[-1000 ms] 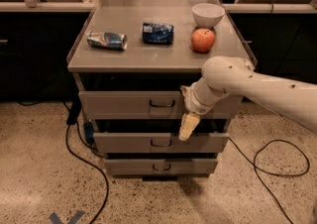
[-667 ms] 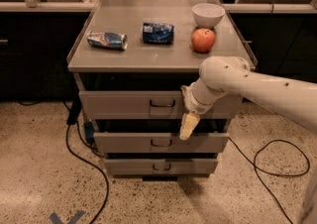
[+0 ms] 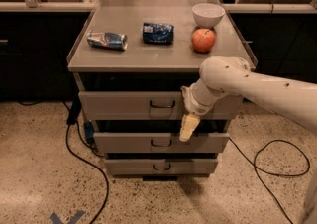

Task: Open top drawer

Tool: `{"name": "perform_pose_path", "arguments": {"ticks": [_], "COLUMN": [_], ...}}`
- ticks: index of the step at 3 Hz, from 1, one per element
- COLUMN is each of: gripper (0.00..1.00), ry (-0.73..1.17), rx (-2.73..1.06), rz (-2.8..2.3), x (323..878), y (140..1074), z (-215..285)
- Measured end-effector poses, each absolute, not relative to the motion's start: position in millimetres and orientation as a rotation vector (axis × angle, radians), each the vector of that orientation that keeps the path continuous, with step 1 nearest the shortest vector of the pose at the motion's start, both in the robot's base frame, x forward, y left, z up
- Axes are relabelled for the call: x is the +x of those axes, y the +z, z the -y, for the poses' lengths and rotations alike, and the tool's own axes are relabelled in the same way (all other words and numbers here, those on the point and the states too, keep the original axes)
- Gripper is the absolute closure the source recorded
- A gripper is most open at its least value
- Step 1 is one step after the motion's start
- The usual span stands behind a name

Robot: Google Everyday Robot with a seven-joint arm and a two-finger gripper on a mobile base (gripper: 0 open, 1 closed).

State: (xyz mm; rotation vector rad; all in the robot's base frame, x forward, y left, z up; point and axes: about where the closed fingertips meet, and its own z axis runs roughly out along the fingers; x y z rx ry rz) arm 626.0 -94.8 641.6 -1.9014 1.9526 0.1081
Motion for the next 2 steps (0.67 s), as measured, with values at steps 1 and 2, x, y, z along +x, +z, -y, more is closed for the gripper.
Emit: {"name": "perform_pose_path", "arguments": {"ticks": [1, 2], "gripper": [0.00, 0.00], "ry": [0.143, 0.236], "rx": [-1.905, -1.875], "rz": [-1.970, -2.021], "x": [617.3, 556.8], "y": [643.1, 670.7], "z": [93.1, 83.1]}}
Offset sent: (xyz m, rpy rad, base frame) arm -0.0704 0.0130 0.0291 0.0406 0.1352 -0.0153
